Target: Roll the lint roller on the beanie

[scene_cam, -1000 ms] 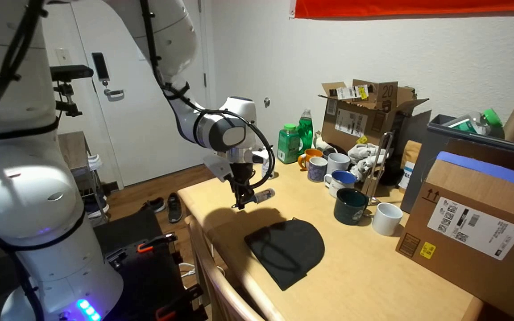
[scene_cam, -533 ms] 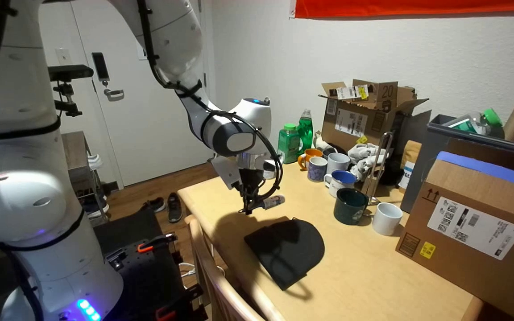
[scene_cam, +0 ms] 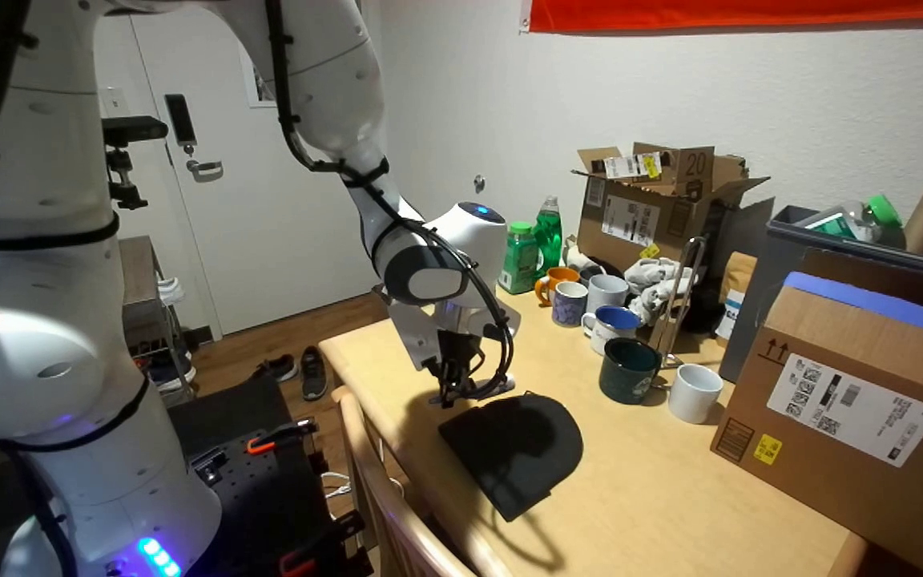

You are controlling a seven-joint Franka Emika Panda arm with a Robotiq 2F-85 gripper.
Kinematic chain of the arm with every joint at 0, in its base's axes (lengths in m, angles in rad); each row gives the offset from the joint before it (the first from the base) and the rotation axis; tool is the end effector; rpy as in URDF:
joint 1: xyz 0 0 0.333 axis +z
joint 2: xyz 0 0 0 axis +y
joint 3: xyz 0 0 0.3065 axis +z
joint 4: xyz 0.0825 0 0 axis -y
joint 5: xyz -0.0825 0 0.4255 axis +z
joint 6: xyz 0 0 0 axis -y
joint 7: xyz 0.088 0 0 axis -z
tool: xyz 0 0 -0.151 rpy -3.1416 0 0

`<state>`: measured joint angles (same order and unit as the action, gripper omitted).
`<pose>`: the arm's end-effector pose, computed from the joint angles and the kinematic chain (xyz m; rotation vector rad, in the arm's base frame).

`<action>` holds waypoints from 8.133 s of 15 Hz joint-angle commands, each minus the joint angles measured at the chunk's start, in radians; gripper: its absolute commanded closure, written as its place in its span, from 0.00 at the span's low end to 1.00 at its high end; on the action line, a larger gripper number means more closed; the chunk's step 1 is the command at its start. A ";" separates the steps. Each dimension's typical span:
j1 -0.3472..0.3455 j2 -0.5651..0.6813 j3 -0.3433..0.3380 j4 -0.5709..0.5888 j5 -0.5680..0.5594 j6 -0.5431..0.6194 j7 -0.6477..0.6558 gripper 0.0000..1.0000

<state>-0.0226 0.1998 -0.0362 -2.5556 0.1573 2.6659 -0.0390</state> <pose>0.4515 -0.0294 0.0957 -3.0659 0.2496 0.1319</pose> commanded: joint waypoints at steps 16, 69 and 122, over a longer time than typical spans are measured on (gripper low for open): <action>0.091 0.094 0.019 0.114 -0.086 0.048 0.234 0.97; -0.250 0.184 -0.054 0.218 -0.061 -0.120 -0.202 0.97; -0.222 0.269 -0.013 0.281 -0.073 -0.164 -0.269 0.97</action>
<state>-0.2543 0.4597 -0.0675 -2.2631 0.0902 2.5345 -0.3107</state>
